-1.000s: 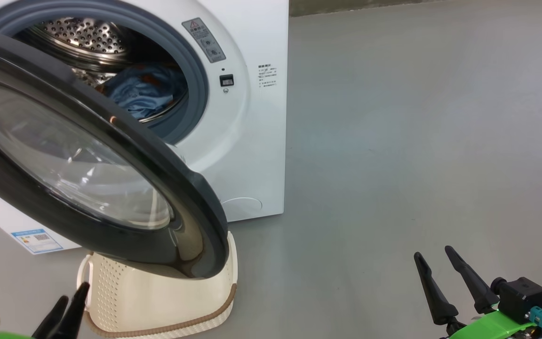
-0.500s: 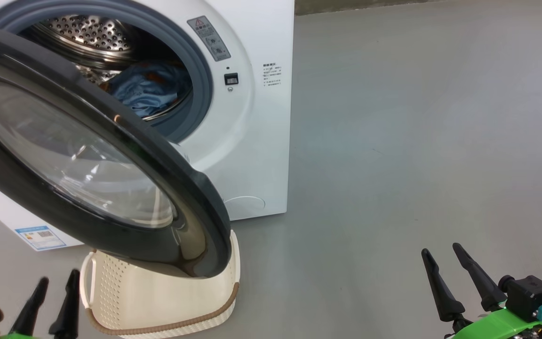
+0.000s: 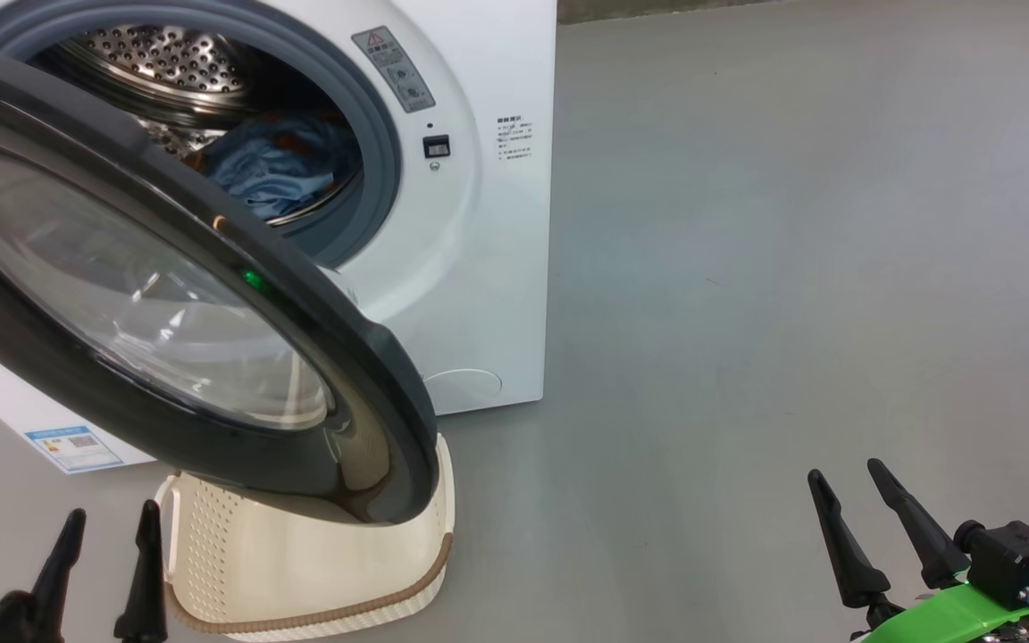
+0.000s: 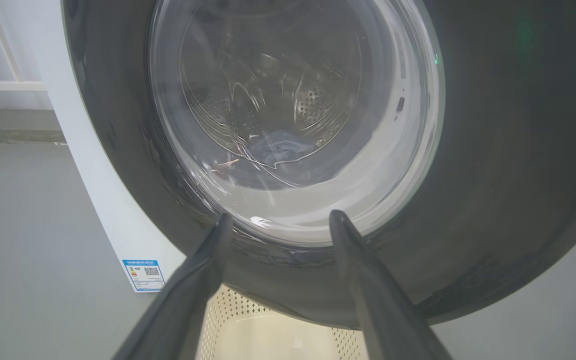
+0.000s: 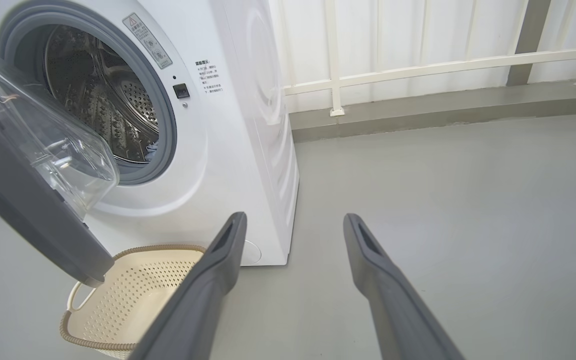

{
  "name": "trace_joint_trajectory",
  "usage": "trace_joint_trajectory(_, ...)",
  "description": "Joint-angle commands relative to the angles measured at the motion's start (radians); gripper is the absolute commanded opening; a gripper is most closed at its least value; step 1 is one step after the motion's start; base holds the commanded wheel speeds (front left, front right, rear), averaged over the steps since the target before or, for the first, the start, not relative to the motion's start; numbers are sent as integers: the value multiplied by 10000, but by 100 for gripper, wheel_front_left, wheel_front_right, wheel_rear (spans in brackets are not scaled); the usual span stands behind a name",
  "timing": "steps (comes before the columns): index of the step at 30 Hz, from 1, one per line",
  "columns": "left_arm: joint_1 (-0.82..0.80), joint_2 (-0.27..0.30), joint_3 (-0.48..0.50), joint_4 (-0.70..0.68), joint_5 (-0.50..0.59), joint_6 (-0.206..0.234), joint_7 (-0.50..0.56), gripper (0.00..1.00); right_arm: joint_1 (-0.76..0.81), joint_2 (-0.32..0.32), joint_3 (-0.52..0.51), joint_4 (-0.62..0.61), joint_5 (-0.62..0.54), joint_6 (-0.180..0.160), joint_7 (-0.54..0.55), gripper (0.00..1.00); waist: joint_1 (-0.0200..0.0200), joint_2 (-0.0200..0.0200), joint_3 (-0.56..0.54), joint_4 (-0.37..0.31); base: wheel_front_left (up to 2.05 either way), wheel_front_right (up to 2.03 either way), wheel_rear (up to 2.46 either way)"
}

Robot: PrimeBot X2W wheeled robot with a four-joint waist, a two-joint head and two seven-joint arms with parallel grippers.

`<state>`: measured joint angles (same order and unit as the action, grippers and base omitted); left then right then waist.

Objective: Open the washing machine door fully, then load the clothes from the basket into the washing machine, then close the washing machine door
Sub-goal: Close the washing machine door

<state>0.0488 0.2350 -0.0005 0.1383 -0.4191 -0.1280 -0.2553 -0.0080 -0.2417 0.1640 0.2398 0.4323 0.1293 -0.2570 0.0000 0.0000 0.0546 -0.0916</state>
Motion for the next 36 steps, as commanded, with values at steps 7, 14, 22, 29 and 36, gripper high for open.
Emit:
trace_joint_trajectory(7, 228, -340, 707, -268, 767, -27, -64, 100, -143, -159, 100, -220, -66, 14, -48, 100, 0, 0, 10, 26, 0, 0, 0)
trace_joint_trajectory(14, 257, -595, 903, -170, 1057, -27, -64, 100, -150, -175, 96, -211, -79, 14, -48, 100, 0, 0, 15, 69, 0, 0, 0)
trace_joint_trajectory(22, 271, -636, 842, -39, 1036, -27, -64, 100, -117, -192, 146, -201, -67, 14, -48, 100, 0, 0, -82, 110, 0, 0, 0)
trace_joint_trajectory(29, 307, -687, 765, -40, 1048, -27, -64, 100, -73, -168, 158, -187, -66, 14, -48, 100, 0, 0, -144, 230, 0, 0, 0)
trace_joint_trajectory(36, 354, -831, 585, -23, 968, -27, -64, 100, -63, -90, 244, -110, 15, 14, -48, 0, 0, 0, -220, 557, 0, 0, 0)
